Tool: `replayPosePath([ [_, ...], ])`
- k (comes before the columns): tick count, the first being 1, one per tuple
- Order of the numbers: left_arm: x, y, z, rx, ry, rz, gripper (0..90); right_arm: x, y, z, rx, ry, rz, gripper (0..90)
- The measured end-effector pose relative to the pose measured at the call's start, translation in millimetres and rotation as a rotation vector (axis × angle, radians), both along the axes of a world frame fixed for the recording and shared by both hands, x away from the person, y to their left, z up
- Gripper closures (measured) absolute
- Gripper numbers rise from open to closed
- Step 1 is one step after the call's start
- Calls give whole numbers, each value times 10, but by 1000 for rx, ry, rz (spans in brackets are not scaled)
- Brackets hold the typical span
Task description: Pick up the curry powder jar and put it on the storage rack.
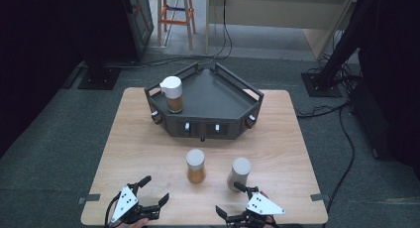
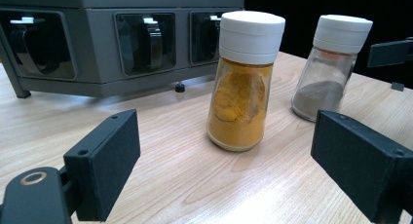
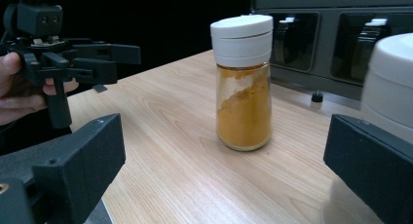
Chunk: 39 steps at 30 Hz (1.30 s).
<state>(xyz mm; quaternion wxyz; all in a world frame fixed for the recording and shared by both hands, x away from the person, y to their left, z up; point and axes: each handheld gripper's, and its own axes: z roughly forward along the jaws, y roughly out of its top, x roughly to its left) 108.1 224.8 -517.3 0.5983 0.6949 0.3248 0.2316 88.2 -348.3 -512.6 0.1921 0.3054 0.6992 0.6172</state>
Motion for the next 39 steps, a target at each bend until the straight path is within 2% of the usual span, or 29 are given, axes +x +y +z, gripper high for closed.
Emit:
replayPosePath([
  [9, -3, 4, 0, -2, -3, 1, 106, 44, 135, 7, -2, 4, 8, 14],
  [25, -15, 19, 11, -8, -12, -1, 106, 61, 490, 18, -34, 4, -48, 14],
  [31, -18, 17, 12, -10, -12, -3, 106, 95, 574, 40, -43, -8, -56, 14],
  [39, -20, 24, 14, -10, -15, -3, 106, 163, 669, 40, -47, -1, -60, 14],
])
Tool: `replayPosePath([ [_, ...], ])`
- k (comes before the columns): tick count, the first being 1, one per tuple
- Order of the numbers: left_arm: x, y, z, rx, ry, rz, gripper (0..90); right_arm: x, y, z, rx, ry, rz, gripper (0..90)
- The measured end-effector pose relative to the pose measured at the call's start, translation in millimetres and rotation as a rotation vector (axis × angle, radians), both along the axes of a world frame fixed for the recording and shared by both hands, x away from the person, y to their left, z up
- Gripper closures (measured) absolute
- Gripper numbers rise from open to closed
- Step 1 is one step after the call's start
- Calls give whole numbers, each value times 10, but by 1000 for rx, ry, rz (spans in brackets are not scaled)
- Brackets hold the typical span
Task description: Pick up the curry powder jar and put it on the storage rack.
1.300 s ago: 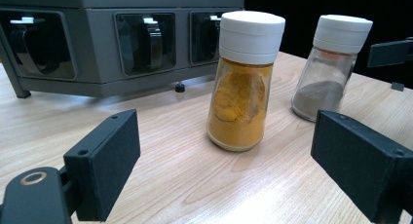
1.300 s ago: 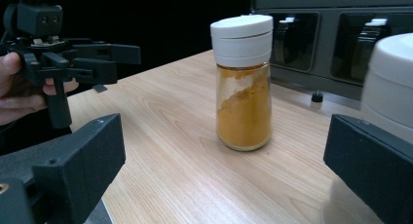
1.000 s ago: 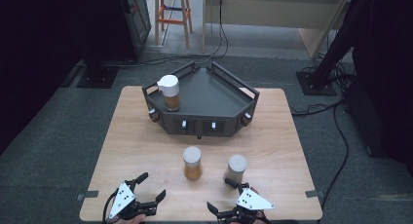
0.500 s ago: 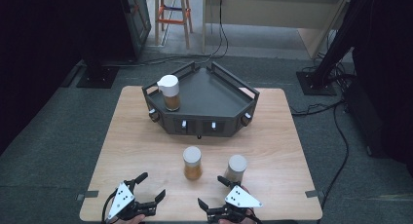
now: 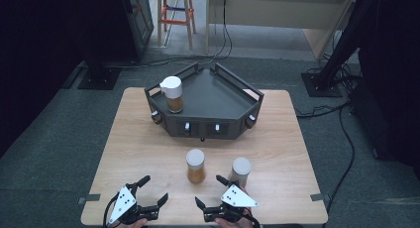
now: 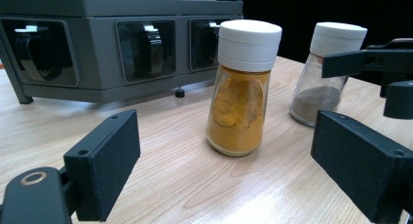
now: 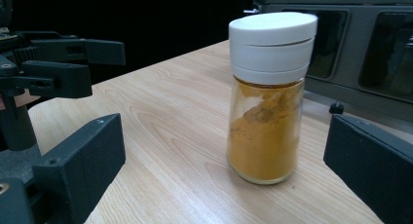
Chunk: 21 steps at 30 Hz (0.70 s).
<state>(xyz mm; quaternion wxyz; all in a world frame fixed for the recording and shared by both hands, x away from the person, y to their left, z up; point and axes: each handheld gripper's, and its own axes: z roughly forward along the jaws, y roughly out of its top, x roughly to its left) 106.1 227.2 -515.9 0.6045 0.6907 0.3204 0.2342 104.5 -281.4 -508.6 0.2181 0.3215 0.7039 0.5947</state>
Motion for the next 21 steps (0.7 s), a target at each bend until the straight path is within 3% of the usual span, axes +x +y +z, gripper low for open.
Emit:
replayPosePath([
  [9, -1, 5, 0, 0, -2, -1, 106, 50, 103, 3, -3, 3, -18, 14],
  [21, -3, 2, 0, -1, -3, -3, 106, 88, 317, 48, -24, -3, -94, 14],
])
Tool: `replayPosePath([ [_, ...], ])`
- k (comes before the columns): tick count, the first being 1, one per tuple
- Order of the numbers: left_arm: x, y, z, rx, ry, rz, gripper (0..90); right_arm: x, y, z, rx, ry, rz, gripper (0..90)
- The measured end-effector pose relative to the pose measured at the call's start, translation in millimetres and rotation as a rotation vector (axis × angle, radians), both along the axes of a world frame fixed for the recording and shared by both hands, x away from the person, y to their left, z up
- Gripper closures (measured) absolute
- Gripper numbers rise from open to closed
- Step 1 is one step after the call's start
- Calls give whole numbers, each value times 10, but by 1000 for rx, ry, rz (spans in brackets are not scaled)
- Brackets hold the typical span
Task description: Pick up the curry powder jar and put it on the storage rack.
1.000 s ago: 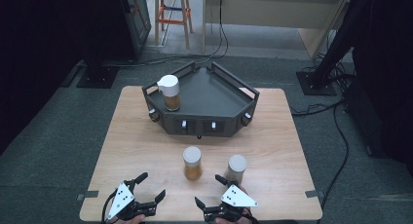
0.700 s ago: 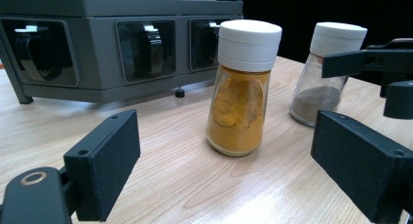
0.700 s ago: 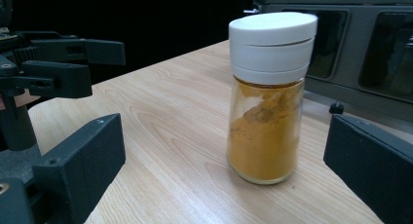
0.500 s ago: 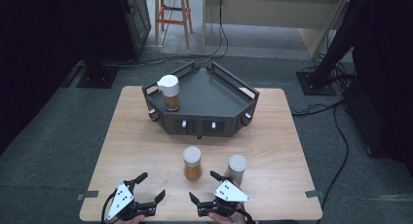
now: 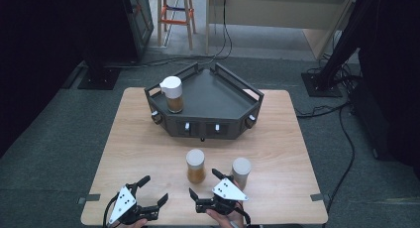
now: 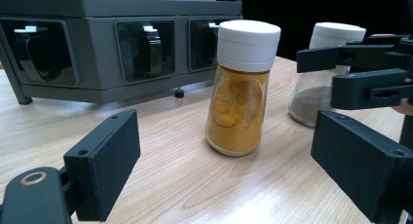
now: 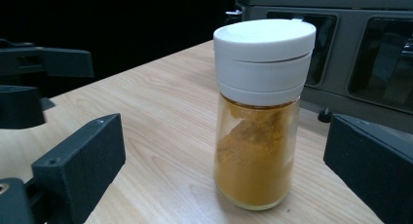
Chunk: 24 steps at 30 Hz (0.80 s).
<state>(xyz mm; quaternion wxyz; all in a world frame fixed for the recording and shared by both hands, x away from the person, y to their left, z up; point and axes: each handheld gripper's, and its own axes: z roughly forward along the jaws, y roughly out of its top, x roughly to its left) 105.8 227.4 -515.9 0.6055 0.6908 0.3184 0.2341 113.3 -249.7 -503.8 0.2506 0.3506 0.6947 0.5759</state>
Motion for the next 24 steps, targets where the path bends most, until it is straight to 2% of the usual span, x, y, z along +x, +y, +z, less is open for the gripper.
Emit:
replayPosePath([
  [13, -5, 10, 3, -6, -5, -1, 106, 49, 280, -15, -26, 4, -94, 14],
  [24, -8, 15, 3, -8, -6, 1, 106, 131, 416, -36, -36, -5, -135, 14],
])
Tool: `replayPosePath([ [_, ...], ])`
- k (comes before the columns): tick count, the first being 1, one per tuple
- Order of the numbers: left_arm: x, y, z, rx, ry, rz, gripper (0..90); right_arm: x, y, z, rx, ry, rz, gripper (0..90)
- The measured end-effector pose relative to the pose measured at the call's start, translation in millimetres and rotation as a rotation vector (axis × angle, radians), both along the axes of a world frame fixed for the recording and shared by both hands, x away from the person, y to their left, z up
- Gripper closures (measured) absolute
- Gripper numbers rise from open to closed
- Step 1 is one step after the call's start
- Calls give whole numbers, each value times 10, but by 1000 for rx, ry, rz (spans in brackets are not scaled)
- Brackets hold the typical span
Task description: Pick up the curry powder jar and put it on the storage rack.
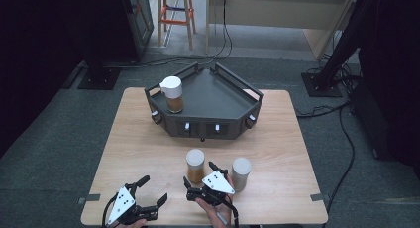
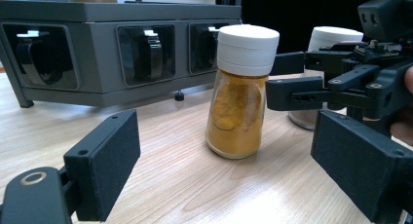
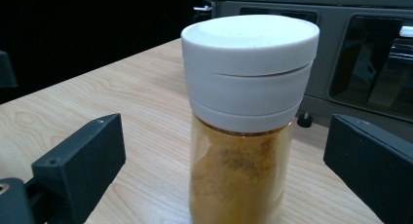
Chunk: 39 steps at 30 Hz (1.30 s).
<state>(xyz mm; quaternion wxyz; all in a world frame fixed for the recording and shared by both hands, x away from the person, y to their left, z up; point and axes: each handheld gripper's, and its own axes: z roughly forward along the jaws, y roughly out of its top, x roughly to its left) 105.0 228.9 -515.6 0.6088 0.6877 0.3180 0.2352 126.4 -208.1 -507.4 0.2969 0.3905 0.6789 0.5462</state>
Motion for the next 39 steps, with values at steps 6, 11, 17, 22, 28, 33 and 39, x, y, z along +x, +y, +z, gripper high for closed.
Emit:
replayPosePath([
  [6, 0, -4, -1, 2, 0, -3, 106, 42, 36, 10, -7, 3, -13, 18],
  [11, 0, -4, -2, 1, 1, -3, 106, 89, 72, 16, -15, 8, -19, 58],
  [17, -2, -3, -2, 0, -2, -5, 106, 128, 134, 16, -25, 16, -40, 137],
  [22, -1, -2, -1, 2, -2, -5, 106, 160, 163, 19, -28, 13, -44, 182],
  [28, -2, -2, -2, 0, -2, -5, 106, 191, 182, 30, -23, 14, -45, 239],
  [33, -2, -1, -2, -1, -3, -6, 106, 198, 214, 36, -44, 12, -57, 332],
  [39, -2, -1, -2, -1, -3, -6, 106, 185, 213, 44, -44, 11, -63, 349],
])
